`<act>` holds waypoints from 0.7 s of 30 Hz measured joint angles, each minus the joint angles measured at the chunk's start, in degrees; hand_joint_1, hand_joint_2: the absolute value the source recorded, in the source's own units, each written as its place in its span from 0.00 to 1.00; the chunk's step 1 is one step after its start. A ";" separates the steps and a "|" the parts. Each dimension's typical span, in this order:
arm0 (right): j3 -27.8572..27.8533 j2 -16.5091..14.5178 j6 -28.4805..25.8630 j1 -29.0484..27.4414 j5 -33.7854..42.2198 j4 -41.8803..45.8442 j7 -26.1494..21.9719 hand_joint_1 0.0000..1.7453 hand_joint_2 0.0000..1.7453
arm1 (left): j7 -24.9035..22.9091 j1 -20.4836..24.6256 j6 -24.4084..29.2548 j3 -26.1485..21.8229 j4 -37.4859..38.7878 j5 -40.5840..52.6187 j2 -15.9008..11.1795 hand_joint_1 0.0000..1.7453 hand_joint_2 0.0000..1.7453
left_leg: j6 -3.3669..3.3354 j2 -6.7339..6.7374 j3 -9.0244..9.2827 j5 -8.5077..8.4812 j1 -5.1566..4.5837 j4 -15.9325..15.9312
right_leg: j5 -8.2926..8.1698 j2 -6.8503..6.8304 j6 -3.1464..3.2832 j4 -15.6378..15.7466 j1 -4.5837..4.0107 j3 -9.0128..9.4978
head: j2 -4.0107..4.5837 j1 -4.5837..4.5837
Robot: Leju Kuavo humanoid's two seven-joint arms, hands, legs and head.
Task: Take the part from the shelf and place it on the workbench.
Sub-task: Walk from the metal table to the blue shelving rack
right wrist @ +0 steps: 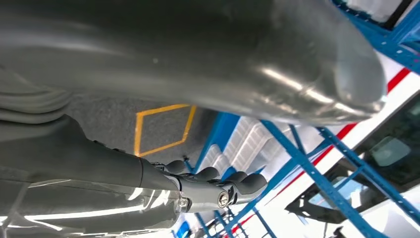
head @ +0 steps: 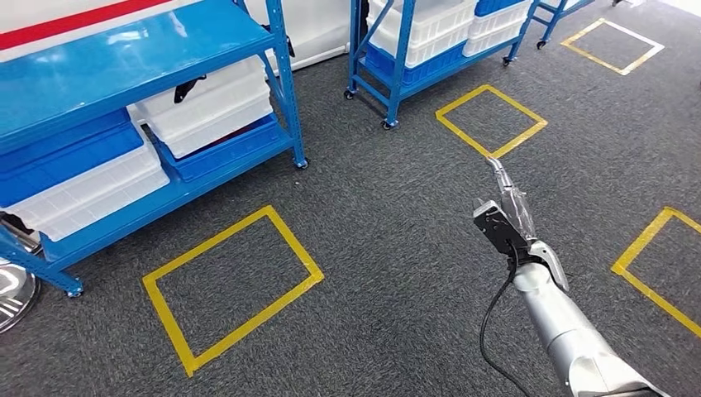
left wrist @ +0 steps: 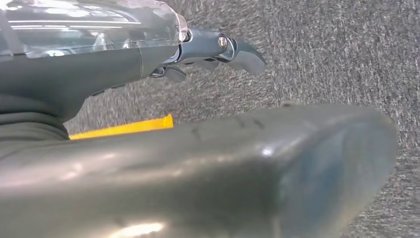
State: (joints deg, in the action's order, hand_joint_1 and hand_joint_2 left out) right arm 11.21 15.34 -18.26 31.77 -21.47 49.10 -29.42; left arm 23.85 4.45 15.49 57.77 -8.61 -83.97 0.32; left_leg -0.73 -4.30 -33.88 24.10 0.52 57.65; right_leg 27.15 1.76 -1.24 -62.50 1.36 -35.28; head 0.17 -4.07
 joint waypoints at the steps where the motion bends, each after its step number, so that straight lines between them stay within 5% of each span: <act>1: 0.00 0.02 -0.05 0.00 0.05 -0.06 -0.01 0.00 0.00 | -0.02 0.01 -0.07 0.00 0.00 0.00 0.01 0.00 0.00 | 0.33 -0.48 -0.20 0.02 -0.02 0.17 | -0.73 0.55 0.17 2.28 -0.01 0.99 | 0.00 0.00; 4: 0.00 -0.03 -0.46 -0.46 0.12 -0.05 -0.08 0.00 0.00 | -0.20 -0.22 -0.43 0.00 0.01 0.00 -0.07 0.00 0.00 | 1.42 -1.51 -0.74 -0.15 0.03 0.16 | -1.00 -0.09 1.06 3.34 -0.21 1.26 | 0.00 -0.01; 6: 0.00 -0.21 -0.87 -0.88 0.07 0.22 -0.04 0.00 0.00 | -0.47 -0.33 -0.61 0.00 0.02 -0.01 -0.13 0.00 0.00 | 1.91 0.13 -1.59 1.05 -0.04 1.83 | -1.23 -1.10 2.01 3.73 -0.08 1.35 | 0.00 -0.01; 8: 0.00 -0.48 -1.26 -1.32 -0.16 0.50 0.20 0.00 0.00 | -0.69 -0.20 -0.72 0.00 0.02 -0.02 -0.12 0.00 0.00 | 2.19 2.73 -4.34 4.54 -0.04 7.99 | -1.27 -2.19 2.71 3.92 -0.19 1.40 | 0.00 -0.02; 10: 0.01 -0.83 -1.46 -1.76 -0.55 0.64 0.61 0.00 0.00 | -0.77 -0.13 -0.78 -0.01 0.02 -0.02 -0.10 0.00 0.00 | 2.43 3.63 -7.70 7.80 0.06 15.56 | -1.21 -3.27 2.90 3.90 -0.47 1.36 | 0.00 -0.03; 11: 0.01 -1.05 -1.46 -1.89 -0.77 0.64 0.85 0.00 0.00 | -0.80 -0.18 -0.85 -0.01 0.02 -0.03 -0.10 0.00 0.00 | 2.49 3.74 -8.43 8.13 0.07 17.34 | -1.18 -3.81 2.94 3.88 -0.57 1.37 | 0.00 -0.02; 13: 0.02 -1.46 -1.17 -1.97 -1.25 0.64 1.26 0.00 0.00 | -0.87 -0.29 -1.09 -0.05 0.02 -0.05 -0.11 0.00 0.00 | 2.30 4.13 -6.37 5.59 0.04 13.75 | -1.10 -4.85 2.89 3.85 -0.70 1.50 | 0.00 -0.02; 16: 0.02 -1.74 -0.72 -1.87 -1.67 0.63 1.65 0.00 0.00 | -0.90 -0.19 -1.31 -0.14 0.02 -0.10 -0.11 0.00 0.00 | 1.33 6.65 -0.22 1.30 -0.52 2.04 | -0.80 -6.32 2.39 3.75 -1.10 1.86 | 0.00 -0.02; 19: 0.05 -1.89 -0.49 -1.80 -1.77 0.61 1.81 0.00 0.00 | -0.92 -0.30 -1.37 -0.16 0.02 -0.11 -0.06 0.00 0.00 | 0.55 6.29 0.53 0.99 -0.83 0.03 | -0.63 -7.77 1.61 3.83 -1.30 2.09 | -0.01 0.00; 21: 0.07 -1.99 -0.46 -1.71 -1.78 0.63 1.81 0.00 0.00 | -0.90 -0.46 -1.43 -0.17 0.02 -0.11 0.03 0.00 0.00 | -0.10 5.29 0.76 0.63 -0.58 -0.53 | 0.21 -6.78 0.98 2.87 -1.03 1.94 | -0.01 0.01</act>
State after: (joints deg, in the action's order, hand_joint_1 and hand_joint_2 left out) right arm 11.28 13.35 -18.72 30.06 -23.25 49.73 -27.61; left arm 22.95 4.00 14.06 57.59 -8.60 -84.08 0.35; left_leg -0.83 0.99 -33.12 24.74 -0.06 57.12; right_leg 27.36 -5.02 -0.27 -59.63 0.32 -33.34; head 0.16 -4.06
